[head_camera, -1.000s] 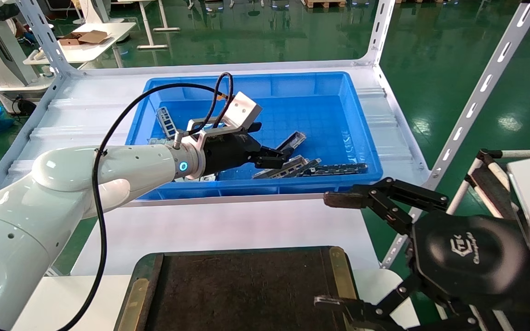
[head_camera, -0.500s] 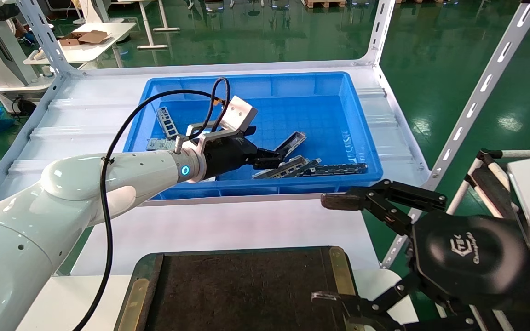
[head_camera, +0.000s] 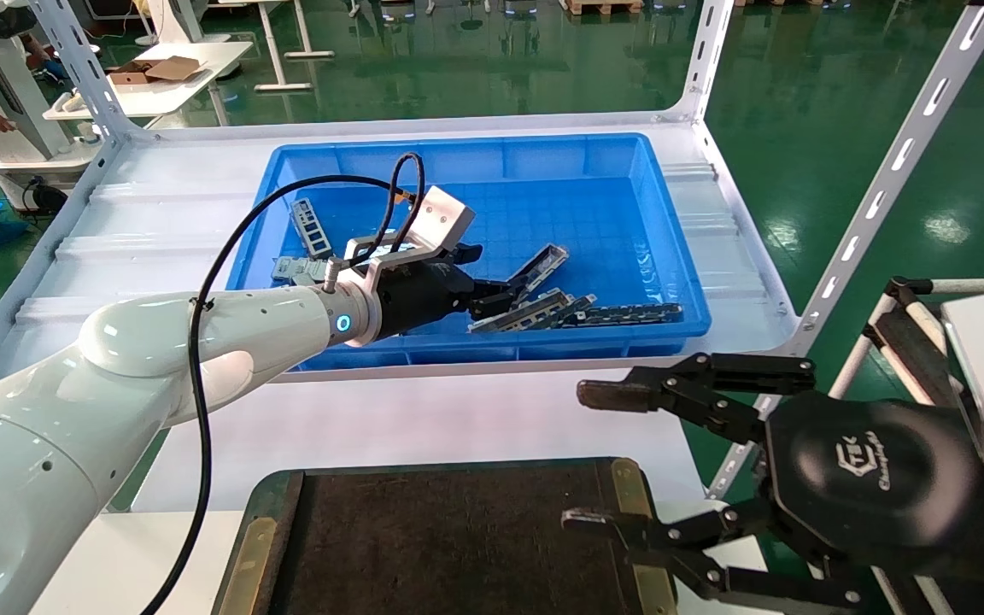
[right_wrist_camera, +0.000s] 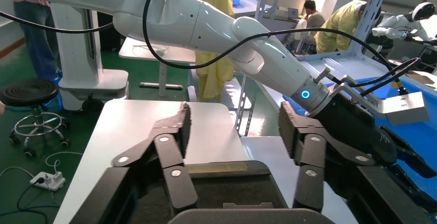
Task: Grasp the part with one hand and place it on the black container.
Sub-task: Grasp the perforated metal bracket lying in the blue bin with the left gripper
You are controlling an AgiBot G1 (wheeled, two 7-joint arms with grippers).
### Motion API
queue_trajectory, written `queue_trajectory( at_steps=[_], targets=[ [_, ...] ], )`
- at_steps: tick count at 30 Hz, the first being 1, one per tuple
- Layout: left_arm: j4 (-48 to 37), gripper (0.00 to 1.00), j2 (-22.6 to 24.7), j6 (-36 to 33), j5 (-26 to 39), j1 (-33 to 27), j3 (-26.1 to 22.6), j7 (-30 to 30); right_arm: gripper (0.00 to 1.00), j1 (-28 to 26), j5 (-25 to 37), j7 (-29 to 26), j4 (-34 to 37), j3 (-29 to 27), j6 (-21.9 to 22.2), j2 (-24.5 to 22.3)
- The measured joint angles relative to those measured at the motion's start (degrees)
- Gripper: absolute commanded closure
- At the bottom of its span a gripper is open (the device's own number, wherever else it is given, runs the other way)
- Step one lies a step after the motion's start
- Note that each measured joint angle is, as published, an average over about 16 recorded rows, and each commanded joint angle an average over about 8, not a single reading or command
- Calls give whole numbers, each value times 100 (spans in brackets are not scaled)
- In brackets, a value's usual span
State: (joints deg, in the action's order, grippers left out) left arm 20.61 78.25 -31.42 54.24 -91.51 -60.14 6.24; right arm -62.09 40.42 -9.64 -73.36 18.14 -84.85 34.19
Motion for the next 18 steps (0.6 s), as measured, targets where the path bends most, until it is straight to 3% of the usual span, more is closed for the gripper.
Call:
queue_trajectory(
  at_steps=[18],
  targets=[
    [-141, 100, -10, 41, -535, 12, -354, -143, 100, -1, -3, 2, 0, 4, 2, -1]
  ],
)
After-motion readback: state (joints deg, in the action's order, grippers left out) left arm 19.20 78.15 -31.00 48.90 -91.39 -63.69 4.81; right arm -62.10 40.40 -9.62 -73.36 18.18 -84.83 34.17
